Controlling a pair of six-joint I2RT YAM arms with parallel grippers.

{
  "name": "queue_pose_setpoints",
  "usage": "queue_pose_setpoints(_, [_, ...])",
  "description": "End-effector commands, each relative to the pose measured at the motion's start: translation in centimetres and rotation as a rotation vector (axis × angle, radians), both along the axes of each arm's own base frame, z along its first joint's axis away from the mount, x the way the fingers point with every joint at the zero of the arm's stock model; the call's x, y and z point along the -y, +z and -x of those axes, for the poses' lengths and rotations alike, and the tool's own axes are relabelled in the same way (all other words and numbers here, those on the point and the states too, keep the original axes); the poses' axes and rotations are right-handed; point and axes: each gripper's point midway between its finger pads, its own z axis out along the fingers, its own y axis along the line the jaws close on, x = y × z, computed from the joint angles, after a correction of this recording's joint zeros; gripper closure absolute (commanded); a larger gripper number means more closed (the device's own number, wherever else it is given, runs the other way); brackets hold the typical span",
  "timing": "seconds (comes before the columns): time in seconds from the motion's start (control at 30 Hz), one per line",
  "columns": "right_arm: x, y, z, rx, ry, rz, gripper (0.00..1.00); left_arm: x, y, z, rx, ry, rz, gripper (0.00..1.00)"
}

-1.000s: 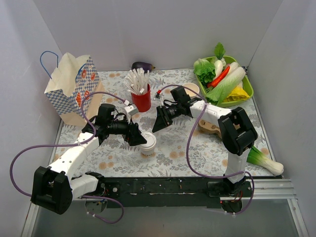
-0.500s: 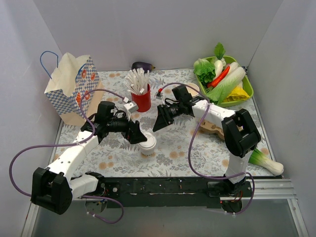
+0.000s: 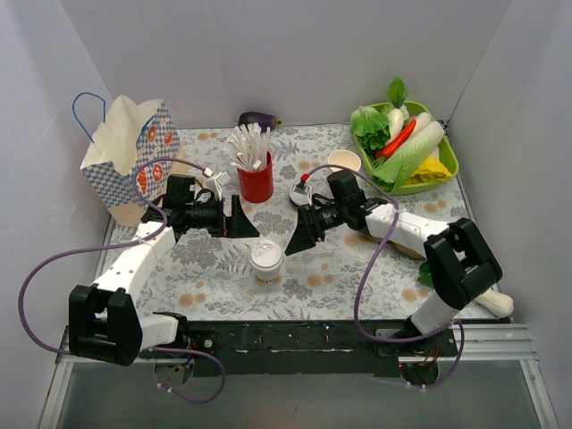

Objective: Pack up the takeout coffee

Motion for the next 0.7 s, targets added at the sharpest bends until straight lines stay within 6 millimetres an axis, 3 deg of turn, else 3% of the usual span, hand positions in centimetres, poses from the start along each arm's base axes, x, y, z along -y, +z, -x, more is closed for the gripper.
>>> queue_pose_setpoints(0.0, [-2.1,0.9,-1.2,-0.002,-0.014,-0.092,0.21,0.4,-0.1,1.4,-0.124,-0.034,0.076,0.02])
queue_pose_setpoints(0.17, [-2.5,0.2,-0.7,-0.048,-0.02,-0.095,0.2,0.7,-1.4,2.1,-0.235,-0.084,0.099,0.02])
queue_pose_setpoints(0.4, [-2.7,-0.7,-0.6,-0.065,-0.026,-0.082,0.2,1.1,-1.6,3.3,-0.298,-0.216,0.181,0.02])
queue_pose_setpoints(0.67, [-3.6,-1.4,-0.3,-0.071,-0.005,-0.064,0.2,0.6,-2.7,3.8,-0.28,-0.327,0.148,0.02])
